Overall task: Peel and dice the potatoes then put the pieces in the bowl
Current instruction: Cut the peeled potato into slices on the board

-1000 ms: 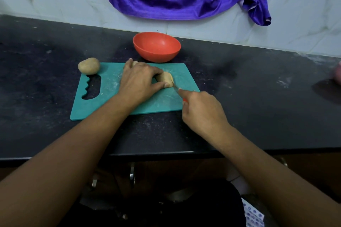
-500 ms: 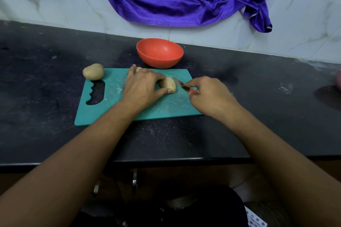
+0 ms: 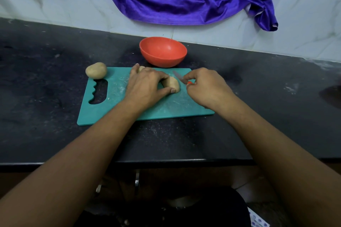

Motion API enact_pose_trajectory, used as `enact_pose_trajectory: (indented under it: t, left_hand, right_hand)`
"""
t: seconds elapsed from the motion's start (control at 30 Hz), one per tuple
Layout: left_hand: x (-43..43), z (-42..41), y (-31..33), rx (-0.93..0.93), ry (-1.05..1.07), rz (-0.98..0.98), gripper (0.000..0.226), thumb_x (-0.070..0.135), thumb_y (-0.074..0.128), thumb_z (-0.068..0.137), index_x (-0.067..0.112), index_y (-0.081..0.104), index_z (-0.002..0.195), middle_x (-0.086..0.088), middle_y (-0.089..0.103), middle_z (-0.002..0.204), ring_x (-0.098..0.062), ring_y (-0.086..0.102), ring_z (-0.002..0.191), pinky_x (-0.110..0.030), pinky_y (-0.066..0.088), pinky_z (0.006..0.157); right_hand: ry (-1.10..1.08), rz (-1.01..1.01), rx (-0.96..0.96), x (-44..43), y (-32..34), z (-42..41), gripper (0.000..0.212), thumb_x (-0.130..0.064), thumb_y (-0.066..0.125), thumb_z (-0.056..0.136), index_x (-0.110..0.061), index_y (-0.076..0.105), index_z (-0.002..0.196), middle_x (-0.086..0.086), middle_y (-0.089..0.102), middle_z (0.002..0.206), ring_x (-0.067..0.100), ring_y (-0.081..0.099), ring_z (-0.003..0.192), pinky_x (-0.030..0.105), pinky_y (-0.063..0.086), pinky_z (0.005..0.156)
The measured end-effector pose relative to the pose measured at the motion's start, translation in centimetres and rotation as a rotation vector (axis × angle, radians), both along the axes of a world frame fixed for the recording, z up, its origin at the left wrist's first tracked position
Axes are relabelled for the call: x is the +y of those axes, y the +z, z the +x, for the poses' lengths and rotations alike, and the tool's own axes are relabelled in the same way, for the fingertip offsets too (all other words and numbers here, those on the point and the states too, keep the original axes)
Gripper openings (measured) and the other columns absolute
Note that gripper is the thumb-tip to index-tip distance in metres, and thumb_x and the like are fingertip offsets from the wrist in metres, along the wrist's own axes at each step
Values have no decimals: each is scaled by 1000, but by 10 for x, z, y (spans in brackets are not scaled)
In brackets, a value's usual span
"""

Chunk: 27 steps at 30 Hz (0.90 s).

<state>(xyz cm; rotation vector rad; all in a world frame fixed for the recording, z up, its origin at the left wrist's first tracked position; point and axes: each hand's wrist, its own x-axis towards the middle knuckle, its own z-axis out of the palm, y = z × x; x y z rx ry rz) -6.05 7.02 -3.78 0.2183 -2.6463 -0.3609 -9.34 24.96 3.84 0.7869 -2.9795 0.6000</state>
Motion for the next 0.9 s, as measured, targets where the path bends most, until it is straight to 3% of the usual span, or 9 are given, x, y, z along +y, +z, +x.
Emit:
enact_pose_trajectory:
  t: [0.1, 0.2, 0.33, 0.6, 0.73, 0.83, 0.9]
  left_hand:
    - [0, 0, 0, 10, -1, -2, 50, 69, 65, 82, 36, 72, 120, 3, 73, 118, -20, 58, 120, -53, 22, 120]
    - [1, 1, 1, 10, -1, 3, 53, 70, 64, 82, 36, 71, 122, 2, 73, 119, -20, 58, 121, -52, 22, 120]
    - [1, 1, 2, 3, 5, 4, 56, 72, 63, 82, 35, 71, 123, 3, 72, 121, -20, 57, 123, -52, 22, 121]
    - [2, 2, 2, 13, -1, 10, 56, 72, 63, 83, 35, 71, 123, 3, 72, 120, -20, 58, 121, -53, 21, 121]
    - [2, 2, 2, -1, 0, 6, 57, 73, 62, 83, 35, 70, 125, 3, 72, 121, -20, 58, 122, -53, 21, 121]
    - [2, 3, 2, -2, -3, 11, 57, 72, 62, 83, 35, 69, 126, 1, 72, 122, -21, 57, 123, -54, 21, 121]
    - [3, 4, 3, 2, 0, 10, 56, 69, 64, 84, 34, 69, 127, 0, 71, 122, -22, 57, 124, -53, 21, 121]
  right_hand:
    - [6, 15, -19, -1, 0, 0, 39, -18, 58, 92, -33, 72, 126, 1, 71, 103, 23, 63, 75, 40, 61, 78]
    - [6, 23, -25, 2, -7, 4, 38, -16, 57, 93, -33, 72, 124, -3, 64, 93, 21, 63, 87, 35, 57, 83]
    - [-3, 37, 13, 1, -17, 8, 39, -18, 55, 95, -34, 69, 128, 1, 71, 116, 26, 66, 103, 40, 57, 89]
    - [-6, 112, 84, 1, -24, 9, 42, -22, 52, 100, -34, 62, 138, 2, 68, 126, 26, 63, 109, 36, 49, 81]
    - [-1, 127, 95, -2, -28, 13, 40, -20, 51, 100, -31, 63, 136, 5, 68, 118, 26, 62, 100, 33, 41, 73]
    - [4, 155, 109, -7, -31, 14, 38, -20, 51, 100, -28, 63, 135, 5, 67, 113, 21, 49, 85, 32, 38, 71]
    - [12, 170, 111, -11, -32, 11, 37, -21, 52, 99, -26, 63, 134, 4, 66, 111, 20, 50, 85, 33, 39, 71]
